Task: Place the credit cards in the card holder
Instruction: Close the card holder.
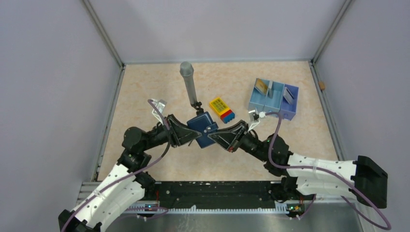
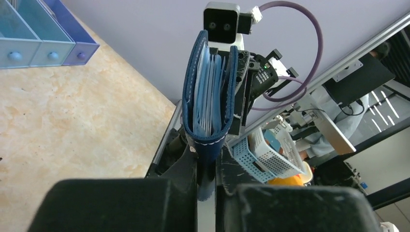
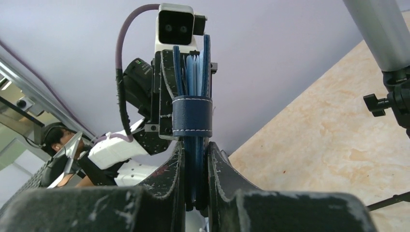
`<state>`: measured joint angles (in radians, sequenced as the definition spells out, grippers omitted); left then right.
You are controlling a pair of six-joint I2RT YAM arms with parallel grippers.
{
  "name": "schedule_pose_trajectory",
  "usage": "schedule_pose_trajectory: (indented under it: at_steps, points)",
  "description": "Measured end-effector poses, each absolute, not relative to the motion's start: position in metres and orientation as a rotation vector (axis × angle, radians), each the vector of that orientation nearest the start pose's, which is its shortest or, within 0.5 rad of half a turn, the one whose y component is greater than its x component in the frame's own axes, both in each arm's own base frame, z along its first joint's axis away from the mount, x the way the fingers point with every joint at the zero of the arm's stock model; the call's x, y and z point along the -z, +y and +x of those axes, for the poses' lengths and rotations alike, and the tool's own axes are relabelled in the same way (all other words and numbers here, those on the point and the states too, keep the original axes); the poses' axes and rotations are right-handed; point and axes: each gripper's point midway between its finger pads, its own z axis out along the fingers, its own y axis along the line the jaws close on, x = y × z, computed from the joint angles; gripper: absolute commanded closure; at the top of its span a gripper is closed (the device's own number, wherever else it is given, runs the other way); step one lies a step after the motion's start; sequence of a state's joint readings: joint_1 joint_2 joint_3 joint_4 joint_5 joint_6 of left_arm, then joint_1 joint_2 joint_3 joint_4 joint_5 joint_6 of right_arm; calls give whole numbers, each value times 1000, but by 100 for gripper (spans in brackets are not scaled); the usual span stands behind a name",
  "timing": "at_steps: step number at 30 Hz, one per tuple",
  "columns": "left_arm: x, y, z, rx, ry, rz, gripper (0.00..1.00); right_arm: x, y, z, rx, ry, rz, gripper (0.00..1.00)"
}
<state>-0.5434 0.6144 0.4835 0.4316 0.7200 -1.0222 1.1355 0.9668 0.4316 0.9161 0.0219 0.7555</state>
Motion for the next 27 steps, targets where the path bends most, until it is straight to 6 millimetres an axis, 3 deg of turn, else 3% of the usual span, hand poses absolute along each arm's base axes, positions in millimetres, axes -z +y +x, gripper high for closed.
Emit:
schedule_pose_trajectory:
  at_steps: [2,3,6,13,19,23,27]
  points:
    - [-325,-244,129,1717,1546,373,100,-320,332,129,-1613,1353,-233,54]
    - [-323,-244,130,1705,1555,376,100,-318,332,130,-1606,1364,-231,43]
    - [-315,-246,139,1650,1616,375,100,-301,330,134,-1535,1436,-249,26]
    - [-299,-241,174,1486,1742,358,100,-272,308,152,-1354,1583,-224,19]
    - [-295,-241,185,1349,1795,470,100,-254,284,180,-1209,1654,-172,18]
    - [-287,-241,190,1280,1829,526,100,-255,267,201,-1143,1655,-136,18]
    - [-263,-248,198,1293,1917,542,100,-263,262,207,-1144,1632,-164,21]
